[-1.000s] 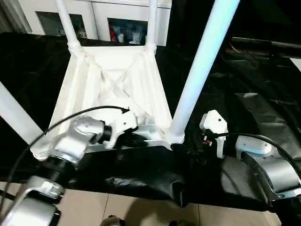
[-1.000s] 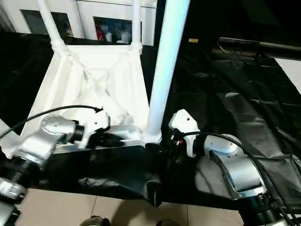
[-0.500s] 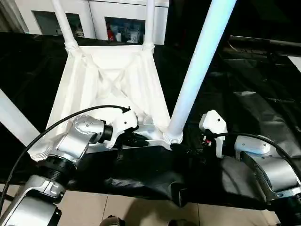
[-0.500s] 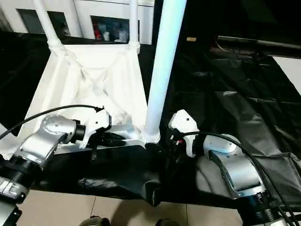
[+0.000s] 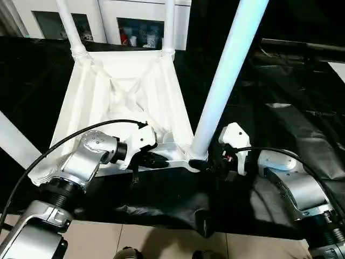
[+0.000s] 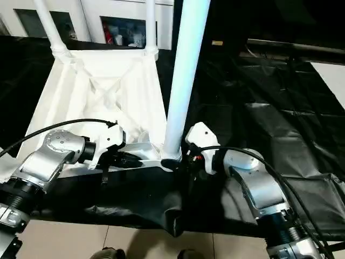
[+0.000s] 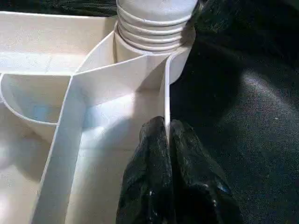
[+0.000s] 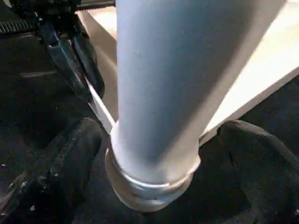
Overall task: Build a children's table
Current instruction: Rotate leg to tighten
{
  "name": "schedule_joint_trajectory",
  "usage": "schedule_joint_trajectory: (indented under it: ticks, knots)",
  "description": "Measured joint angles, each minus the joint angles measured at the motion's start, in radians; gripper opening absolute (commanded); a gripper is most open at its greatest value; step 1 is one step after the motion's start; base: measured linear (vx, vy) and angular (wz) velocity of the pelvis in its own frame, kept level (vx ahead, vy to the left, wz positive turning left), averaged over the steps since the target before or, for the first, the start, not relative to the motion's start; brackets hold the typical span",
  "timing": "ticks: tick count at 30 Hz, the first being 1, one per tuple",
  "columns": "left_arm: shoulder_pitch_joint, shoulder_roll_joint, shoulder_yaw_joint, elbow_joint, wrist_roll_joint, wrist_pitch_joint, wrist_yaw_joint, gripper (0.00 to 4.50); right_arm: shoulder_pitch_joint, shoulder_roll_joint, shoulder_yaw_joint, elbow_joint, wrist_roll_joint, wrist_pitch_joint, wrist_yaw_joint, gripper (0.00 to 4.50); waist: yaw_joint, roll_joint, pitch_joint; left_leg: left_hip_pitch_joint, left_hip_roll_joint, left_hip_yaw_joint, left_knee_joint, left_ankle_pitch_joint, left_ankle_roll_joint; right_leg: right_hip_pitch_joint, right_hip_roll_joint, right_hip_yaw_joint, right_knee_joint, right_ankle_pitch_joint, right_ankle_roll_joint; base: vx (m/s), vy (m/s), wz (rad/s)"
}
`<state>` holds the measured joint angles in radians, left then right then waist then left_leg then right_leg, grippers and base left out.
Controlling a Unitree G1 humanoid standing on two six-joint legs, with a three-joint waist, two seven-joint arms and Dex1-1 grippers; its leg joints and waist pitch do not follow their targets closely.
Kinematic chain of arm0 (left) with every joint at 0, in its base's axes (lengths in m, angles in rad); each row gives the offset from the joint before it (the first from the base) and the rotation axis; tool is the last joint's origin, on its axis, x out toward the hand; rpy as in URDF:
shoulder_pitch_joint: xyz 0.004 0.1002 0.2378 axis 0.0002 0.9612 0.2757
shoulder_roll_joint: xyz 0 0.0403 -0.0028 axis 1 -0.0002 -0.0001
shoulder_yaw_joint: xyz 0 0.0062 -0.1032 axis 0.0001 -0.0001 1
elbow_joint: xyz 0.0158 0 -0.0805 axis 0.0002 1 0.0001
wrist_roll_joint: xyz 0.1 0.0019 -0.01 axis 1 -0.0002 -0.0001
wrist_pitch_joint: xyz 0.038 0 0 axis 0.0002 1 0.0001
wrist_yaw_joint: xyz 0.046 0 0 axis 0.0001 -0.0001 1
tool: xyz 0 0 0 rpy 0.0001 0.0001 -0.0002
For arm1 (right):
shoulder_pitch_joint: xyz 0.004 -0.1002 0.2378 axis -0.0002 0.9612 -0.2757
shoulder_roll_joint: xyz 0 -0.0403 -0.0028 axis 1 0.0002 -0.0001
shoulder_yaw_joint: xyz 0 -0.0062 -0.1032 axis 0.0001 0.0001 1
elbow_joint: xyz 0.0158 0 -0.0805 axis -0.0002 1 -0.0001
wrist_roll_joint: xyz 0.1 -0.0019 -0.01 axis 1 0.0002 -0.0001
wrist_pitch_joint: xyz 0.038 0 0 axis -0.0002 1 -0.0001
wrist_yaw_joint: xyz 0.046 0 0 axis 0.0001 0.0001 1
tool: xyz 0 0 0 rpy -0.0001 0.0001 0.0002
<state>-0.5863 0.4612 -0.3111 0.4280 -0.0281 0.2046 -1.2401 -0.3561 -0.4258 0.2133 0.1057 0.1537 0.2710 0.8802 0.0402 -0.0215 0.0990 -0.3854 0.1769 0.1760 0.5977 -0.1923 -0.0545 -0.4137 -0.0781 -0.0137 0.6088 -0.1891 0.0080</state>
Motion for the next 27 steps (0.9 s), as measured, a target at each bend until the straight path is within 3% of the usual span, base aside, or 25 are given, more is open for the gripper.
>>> schedule_joint_trajectory:
  ticks: [2, 4, 18, 27]
  knots:
    - [0.001, 0.000, 0.001, -0.002, -0.001, 0.006, 0.003, 0.00, -0.006, 0.016, 0.000, 0.026, 0.000, -0.006, -0.001, 4.10, -0.001, 0.000, 0.000, 0.000, 0.000, 0.000, 0.000, 0.000, 0.000, 0.000, 0.000, 0.000, 0.000, 0.000, 0.000, 0.000, 0.000, 0.00]
    - [0.001, -0.002, 0.001, -0.005, -0.004, 0.009, 0.005, 0.00, -0.012, 0.028, 0.001, 0.040, 0.000, -0.011, -0.001, 3.76, -0.001, 0.001, 0.001, 0.000, 0.000, 0.000, -0.001, 0.000, 0.000, -0.001, 0.000, 0.000, 0.000, 0.000, 0.000, 0.000, 0.000, 0.00]
    - [0.008, 0.002, 0.002, -0.014, -0.008, 0.011, 0.013, 0.00, -0.030, 0.035, 0.012, 0.078, -0.001, -0.049, 0.007, 2.64, -0.003, -0.001, 0.002, -0.001, 0.000, 0.001, -0.002, 0.000, 0.000, -0.002, 0.000, 0.000, 0.000, 0.000, 0.000, 0.000, 0.000, 0.00]
    - [0.015, 0.009, 0.002, -0.024, -0.016, 0.012, 0.011, 0.00, -0.037, 0.033, 0.016, 0.095, -0.007, -0.071, 0.026, 2.59, -0.006, -0.001, 0.002, -0.001, 0.000, 0.001, -0.003, 0.000, 0.000, -0.003, 0.000, 0.000, 0.000, 0.000, 0.000, 0.000, 0.000, 0.00]
